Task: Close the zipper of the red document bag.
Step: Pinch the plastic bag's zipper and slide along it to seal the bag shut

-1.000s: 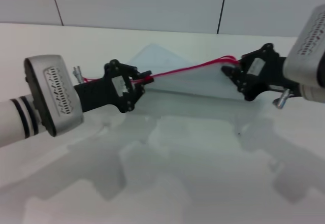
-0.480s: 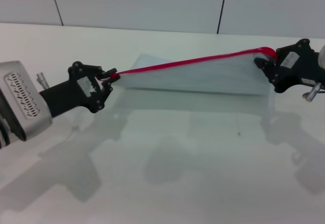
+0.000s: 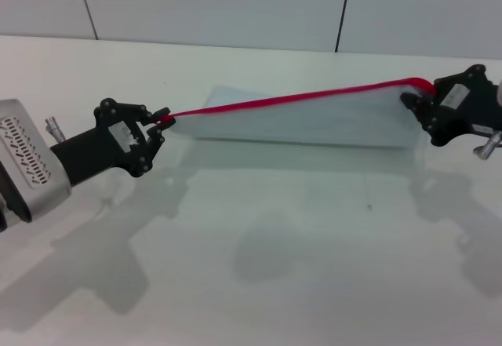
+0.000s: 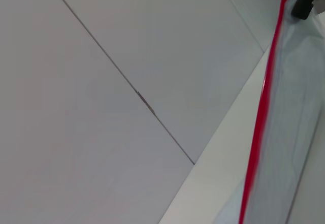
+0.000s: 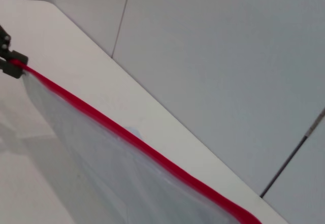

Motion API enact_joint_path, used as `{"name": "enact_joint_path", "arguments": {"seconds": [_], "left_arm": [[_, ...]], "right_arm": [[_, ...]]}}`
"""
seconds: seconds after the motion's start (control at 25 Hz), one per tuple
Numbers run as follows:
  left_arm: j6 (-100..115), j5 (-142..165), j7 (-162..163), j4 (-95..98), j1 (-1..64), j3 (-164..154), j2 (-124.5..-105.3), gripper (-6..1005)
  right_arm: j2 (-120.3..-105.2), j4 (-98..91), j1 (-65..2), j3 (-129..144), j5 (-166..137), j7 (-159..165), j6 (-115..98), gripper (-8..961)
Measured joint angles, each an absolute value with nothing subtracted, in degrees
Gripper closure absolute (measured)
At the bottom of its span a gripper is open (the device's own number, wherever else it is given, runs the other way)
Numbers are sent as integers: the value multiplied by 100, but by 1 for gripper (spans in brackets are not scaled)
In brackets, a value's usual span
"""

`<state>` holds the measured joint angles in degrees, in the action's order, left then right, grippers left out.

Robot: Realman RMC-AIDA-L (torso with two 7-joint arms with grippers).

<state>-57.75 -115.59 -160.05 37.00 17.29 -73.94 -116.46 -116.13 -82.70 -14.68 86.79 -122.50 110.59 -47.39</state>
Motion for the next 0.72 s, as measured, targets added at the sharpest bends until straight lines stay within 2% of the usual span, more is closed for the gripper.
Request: {"name": "enact_joint_path", "arguments": {"seconds": [0.72], "left_arm": [[-5815, -12939, -16072, 3397, 1784, -7389, -11665, 749]], "right_arm": [[-11630, -8192, -1298, 8292, -12226, 11263, -4636, 801]]}}
